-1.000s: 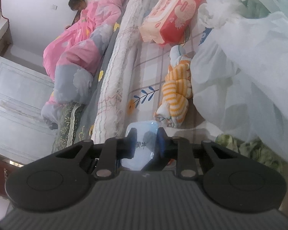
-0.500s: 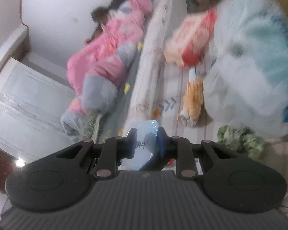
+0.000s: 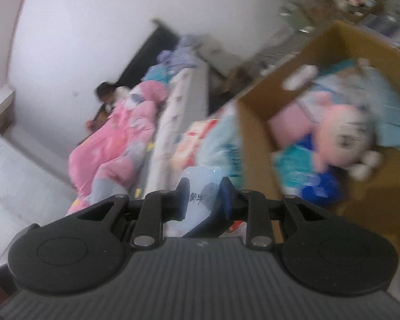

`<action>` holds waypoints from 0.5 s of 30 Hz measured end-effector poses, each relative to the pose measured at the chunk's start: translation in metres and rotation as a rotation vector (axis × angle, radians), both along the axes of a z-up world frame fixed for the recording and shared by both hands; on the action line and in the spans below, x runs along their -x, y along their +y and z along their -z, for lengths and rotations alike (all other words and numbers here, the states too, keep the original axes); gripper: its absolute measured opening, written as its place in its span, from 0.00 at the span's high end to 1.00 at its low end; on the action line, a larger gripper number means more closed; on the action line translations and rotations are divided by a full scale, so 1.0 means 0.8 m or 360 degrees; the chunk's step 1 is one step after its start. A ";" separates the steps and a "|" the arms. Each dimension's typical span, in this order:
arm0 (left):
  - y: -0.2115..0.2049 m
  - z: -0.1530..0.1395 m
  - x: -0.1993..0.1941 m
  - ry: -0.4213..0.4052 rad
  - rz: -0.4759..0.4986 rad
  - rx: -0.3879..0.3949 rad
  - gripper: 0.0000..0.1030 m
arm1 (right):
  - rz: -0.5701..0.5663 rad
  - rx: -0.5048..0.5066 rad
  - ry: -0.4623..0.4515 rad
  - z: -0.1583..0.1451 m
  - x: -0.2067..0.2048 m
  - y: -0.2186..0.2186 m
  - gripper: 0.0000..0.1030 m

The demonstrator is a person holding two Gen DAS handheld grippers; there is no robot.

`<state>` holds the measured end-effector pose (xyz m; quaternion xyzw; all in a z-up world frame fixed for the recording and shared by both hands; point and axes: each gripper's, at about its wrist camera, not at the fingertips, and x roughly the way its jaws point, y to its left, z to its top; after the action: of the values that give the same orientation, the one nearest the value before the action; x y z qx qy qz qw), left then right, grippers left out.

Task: Organize soft objects
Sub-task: 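Carry the yogurt cup into the cardboard box and open the right gripper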

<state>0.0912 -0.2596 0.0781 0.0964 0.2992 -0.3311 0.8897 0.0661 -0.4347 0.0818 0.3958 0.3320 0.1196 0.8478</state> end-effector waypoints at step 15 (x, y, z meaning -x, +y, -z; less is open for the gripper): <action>-0.060 0.078 -0.024 0.0435 0.0154 -0.0248 0.37 | -0.0194 -0.0069 0.0515 0.124 -0.014 -0.063 0.70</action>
<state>0.1102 -0.3073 0.0157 0.1336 0.4372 -0.3593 0.8136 0.0772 -0.4854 -0.0174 0.4074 0.4849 0.1126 0.7657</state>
